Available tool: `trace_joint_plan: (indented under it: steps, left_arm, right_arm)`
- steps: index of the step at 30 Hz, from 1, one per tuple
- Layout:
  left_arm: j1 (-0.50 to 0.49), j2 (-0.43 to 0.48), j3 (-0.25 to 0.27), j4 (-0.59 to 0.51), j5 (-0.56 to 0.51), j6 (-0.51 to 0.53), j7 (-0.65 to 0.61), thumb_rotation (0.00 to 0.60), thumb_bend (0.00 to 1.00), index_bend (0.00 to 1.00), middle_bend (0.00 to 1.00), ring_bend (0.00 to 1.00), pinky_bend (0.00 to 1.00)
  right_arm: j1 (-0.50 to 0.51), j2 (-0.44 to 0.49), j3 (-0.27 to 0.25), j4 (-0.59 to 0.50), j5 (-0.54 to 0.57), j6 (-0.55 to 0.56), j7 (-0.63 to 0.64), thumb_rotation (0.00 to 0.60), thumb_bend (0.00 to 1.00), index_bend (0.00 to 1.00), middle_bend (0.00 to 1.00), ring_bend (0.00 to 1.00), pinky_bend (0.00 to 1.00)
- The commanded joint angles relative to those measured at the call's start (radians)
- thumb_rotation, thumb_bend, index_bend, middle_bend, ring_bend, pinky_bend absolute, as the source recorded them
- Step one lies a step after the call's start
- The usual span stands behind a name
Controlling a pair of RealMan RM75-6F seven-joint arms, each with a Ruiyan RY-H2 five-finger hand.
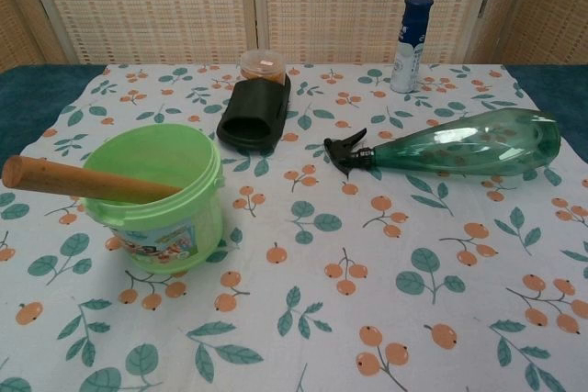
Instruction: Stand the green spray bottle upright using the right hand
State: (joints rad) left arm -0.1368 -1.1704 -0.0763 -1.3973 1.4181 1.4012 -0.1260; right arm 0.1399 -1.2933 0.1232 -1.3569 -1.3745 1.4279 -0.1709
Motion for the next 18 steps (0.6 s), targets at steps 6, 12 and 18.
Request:
trace_joint_plan:
  steps: [6, 12, 18]
  left_arm:
    - [0.001, 0.000, 0.003, 0.002, 0.014, 0.009, -0.006, 0.600, 0.25, 0.06, 0.00, 0.00, 0.11]
    - [0.000, 0.003, 0.008, -0.001, 0.020, 0.005, -0.001, 0.600, 0.25, 0.06, 0.00, 0.00, 0.11]
    - [-0.005, 0.002, 0.018, -0.004, 0.032, -0.003, 0.013, 0.600, 0.25, 0.06, 0.00, 0.00, 0.11]
  right_arm:
    - [0.016, -0.017, 0.003, -0.001, -0.038, 0.010, 0.050, 0.600, 0.00, 0.09, 0.13, 0.00, 0.00]
    - [0.072, -0.032, 0.036, -0.017, -0.088, 0.008, 0.119, 0.600, 0.00, 0.24, 0.17, 0.00, 0.06]
    - [0.195, -0.006, 0.068, -0.213, -0.086, -0.130, -0.115, 0.600, 0.00, 0.24, 0.20, 0.01, 0.14]
